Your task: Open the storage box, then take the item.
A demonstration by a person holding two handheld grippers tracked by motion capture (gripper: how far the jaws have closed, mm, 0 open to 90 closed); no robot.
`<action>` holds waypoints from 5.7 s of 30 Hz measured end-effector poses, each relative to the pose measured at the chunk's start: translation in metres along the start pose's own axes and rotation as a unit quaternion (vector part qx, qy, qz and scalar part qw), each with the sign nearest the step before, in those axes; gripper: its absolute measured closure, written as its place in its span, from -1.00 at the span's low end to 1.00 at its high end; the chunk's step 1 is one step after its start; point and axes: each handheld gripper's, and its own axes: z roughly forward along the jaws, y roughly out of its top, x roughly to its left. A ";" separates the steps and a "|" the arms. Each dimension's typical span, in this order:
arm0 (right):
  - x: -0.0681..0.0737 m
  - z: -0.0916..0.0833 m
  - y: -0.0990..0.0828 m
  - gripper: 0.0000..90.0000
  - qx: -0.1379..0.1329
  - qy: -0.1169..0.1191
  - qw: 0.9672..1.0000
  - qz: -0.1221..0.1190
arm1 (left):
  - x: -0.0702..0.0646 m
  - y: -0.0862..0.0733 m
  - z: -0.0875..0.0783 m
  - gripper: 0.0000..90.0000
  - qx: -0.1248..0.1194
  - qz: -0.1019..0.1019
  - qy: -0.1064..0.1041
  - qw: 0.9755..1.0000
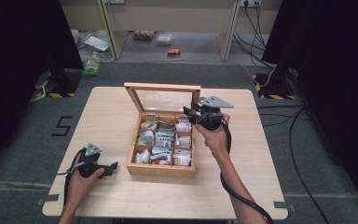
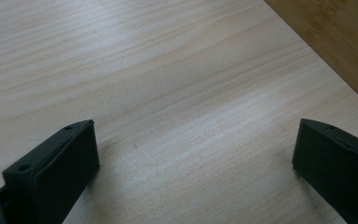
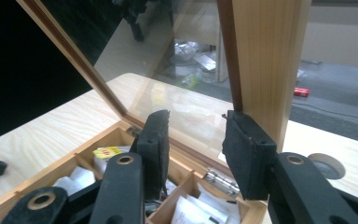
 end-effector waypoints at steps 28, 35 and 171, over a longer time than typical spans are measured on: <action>-0.022 0.025 -0.005 0.27 0.029 -0.055 0.998 0.013 | 0.000 0.000 0.000 -1.00 0.000 0.000 -0.001 1.000; -0.025 0.030 -0.005 0.27 0.040 -0.067 0.997 0.012 | 0.000 0.000 0.000 -1.00 0.000 0.000 0.000 1.000; 0.031 0.008 -0.091 0.85 0.128 0.050 0.990 0.022 | 0.002 -0.004 -0.004 -1.00 0.000 -0.002 0.002 1.000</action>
